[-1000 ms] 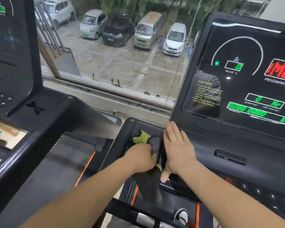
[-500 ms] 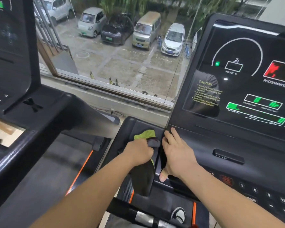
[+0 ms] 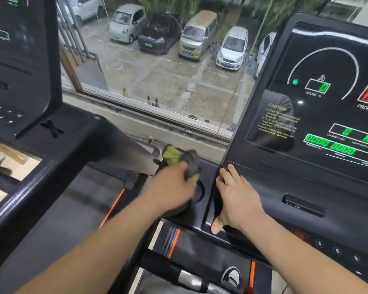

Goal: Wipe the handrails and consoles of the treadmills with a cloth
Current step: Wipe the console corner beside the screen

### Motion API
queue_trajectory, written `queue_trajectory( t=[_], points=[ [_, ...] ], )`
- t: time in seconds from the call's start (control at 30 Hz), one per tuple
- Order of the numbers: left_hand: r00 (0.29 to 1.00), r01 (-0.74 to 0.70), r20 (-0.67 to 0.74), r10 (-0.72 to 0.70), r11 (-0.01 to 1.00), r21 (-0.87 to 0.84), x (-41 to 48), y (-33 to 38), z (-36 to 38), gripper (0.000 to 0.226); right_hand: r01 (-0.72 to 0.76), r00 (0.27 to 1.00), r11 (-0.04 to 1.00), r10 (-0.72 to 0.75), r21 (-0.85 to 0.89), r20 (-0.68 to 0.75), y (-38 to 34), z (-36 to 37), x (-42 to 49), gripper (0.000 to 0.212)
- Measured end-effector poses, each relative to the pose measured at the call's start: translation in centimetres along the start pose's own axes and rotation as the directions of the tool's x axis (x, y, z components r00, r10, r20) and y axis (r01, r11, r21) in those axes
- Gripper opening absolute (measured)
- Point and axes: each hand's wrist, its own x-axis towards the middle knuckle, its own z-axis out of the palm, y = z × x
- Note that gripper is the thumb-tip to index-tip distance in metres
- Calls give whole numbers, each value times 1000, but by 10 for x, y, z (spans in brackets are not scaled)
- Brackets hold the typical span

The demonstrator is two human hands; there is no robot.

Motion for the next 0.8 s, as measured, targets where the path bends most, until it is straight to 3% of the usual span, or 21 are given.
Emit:
queue_trajectory(
  t=[0.07,0.13,0.23,0.3,0.4,0.47,0.57,0.67,0.8],
  points=[
    [975,-180,180,128,931,316,-8,4,40,26,-6,1000,999,5,33,9,-1,-1,-2,145],
    [968,-234,190,163,859,455,-2,3,51,36,-14,1000,998,13,68,7,-2,-3,-3,137],
    [969,-234,167,181,888,396,10,2,45,34,-31,1000,996,30,88,2,-4,-3,-4,138],
    [981,-157,156,111,932,325,6,4,45,29,-34,999,995,33,92,15,-3,-2,-6,145],
    [996,-75,-23,83,971,229,-22,6,59,15,-28,1000,992,27,124,11,1,3,-7,150],
    [978,-148,-118,171,972,184,-48,4,75,14,-29,999,989,32,144,-12,4,9,-6,144],
    [925,-327,-158,346,936,131,-78,-1,99,28,6,997,994,2,113,-72,8,15,-3,113],
    [897,-395,-102,431,883,254,-61,-2,97,36,15,997,991,-4,136,-80,9,16,-1,119],
    [938,-346,88,336,885,310,-8,7,79,66,-20,999,981,27,191,-33,8,12,0,154]
  ],
)
